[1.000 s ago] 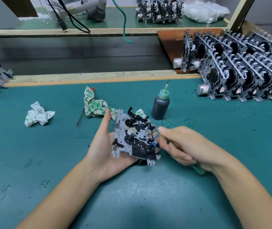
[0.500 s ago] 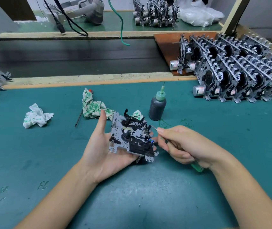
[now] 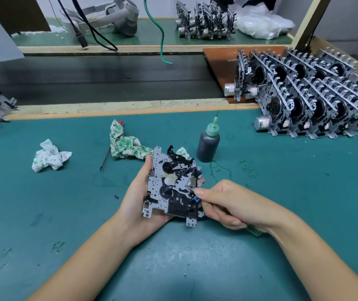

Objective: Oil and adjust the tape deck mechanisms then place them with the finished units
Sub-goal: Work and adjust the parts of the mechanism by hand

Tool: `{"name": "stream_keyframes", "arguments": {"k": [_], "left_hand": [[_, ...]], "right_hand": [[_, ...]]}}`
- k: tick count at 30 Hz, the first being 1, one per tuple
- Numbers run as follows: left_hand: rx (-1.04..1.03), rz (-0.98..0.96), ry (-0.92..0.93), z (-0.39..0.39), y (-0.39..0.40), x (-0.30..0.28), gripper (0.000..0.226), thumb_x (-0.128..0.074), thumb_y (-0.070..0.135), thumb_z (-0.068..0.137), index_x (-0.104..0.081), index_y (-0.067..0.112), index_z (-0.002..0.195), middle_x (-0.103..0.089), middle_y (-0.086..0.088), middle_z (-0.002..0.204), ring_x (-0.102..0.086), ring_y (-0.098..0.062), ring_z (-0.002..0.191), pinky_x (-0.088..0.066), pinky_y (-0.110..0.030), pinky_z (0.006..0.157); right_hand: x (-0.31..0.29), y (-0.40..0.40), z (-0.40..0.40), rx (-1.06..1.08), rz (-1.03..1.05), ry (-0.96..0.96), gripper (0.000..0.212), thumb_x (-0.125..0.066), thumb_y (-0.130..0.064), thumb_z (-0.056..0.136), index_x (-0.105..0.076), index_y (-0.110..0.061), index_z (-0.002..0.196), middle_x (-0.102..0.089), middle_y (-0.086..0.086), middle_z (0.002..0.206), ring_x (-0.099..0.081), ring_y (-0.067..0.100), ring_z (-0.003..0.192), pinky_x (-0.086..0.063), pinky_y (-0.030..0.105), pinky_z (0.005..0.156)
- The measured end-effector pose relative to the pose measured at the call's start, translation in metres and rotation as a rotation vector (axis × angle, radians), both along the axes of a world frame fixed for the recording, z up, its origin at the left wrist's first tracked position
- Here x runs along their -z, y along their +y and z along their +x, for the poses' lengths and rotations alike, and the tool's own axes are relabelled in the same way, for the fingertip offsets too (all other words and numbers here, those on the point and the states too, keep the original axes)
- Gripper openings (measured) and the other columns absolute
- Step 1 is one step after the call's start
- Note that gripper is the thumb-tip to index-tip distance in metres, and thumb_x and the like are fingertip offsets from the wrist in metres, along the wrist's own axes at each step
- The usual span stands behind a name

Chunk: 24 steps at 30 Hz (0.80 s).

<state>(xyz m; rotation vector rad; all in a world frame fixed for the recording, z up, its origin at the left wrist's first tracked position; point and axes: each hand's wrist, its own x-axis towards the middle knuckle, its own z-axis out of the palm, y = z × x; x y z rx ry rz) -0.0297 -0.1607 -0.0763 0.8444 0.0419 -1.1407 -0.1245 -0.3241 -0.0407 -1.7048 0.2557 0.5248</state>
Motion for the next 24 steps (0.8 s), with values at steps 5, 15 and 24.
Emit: {"name": "stream_keyframes", "arguments": {"k": [5, 15, 24], "left_hand": [[-0.005, 0.01, -0.011, -0.0013, -0.0006, -0.003, 0.069, -0.028, 0.063, 0.092, -0.074, 0.013, 0.106, -0.066, -0.016, 0.119, -0.065, -0.027, 0.108, -0.057, -0.035, 0.082], [-0.023, 0.039, -0.045, -0.0024, -0.0009, -0.004, 0.069, -0.029, 0.063, 0.091, -0.072, 0.011, 0.11, -0.065, -0.018, 0.12, -0.064, -0.029, 0.108, -0.055, -0.036, 0.081], [-0.042, 0.015, -0.039, -0.0034, -0.0018, -0.0042, 0.067, -0.029, 0.06, 0.093, -0.075, 0.012, 0.102, -0.067, -0.017, 0.115, -0.066, -0.027, 0.104, -0.058, -0.035, 0.077]], "right_hand": [[0.0009, 0.0008, 0.0002, 0.006, 0.023, 0.023, 0.061, -0.038, -0.032, 0.101, -0.043, -0.016, 0.043, -0.026, -0.002, 0.027, -0.017, 0.009, 0.024, -0.018, 0.011, 0.034], [0.0014, 0.002, 0.0005, -0.013, -0.038, 0.03, 0.06, -0.036, -0.033, 0.101, -0.035, -0.019, 0.043, -0.02, -0.006, 0.031, -0.014, 0.008, 0.027, -0.011, 0.016, 0.035], [0.0081, 0.0017, -0.0031, -0.037, -0.16, -0.094, 0.061, -0.035, -0.038, 0.101, -0.042, -0.018, 0.043, -0.028, -0.005, 0.029, -0.023, 0.008, 0.027, -0.024, 0.017, 0.037]]}}
